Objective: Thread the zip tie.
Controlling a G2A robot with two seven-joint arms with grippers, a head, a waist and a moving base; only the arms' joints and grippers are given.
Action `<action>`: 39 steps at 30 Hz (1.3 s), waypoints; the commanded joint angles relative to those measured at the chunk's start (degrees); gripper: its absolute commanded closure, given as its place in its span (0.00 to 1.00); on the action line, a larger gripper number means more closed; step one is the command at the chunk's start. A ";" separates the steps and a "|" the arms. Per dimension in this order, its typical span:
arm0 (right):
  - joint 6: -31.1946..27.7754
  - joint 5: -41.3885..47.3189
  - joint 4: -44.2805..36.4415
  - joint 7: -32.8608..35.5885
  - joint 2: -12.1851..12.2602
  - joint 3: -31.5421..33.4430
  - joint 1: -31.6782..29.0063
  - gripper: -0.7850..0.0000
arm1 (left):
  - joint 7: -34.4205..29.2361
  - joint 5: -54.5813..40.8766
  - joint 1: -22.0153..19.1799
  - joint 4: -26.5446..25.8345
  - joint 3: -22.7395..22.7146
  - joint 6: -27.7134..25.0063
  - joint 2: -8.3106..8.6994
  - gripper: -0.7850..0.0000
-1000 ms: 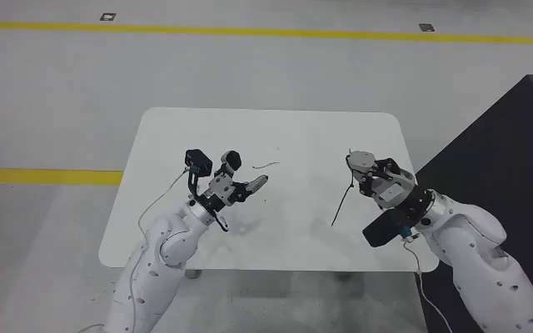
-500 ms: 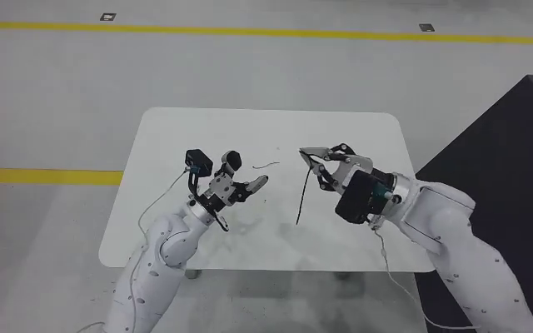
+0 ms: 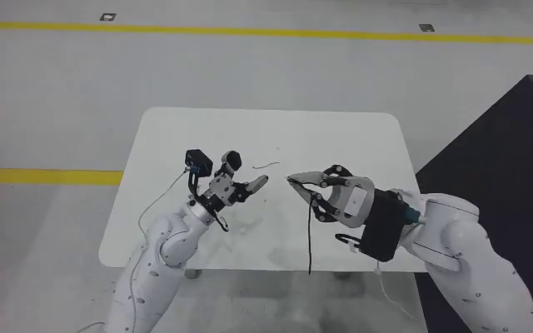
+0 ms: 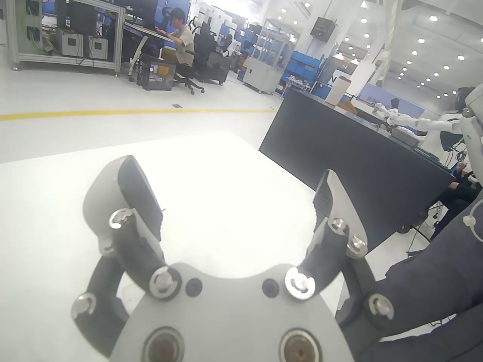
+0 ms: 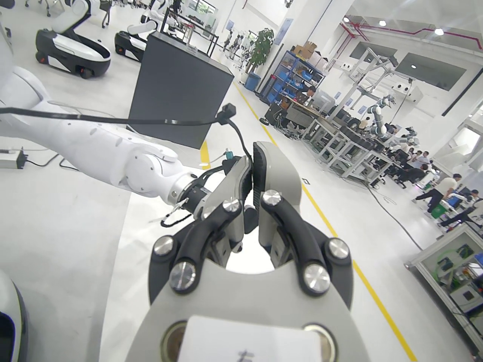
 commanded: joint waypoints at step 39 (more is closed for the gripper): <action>8.25 -27.41 16.91 1.09 -1.73 -1.82 3.92 1.00 | 6.14 -1.26 1.98 -1.92 -2.71 4.62 -0.07 0.00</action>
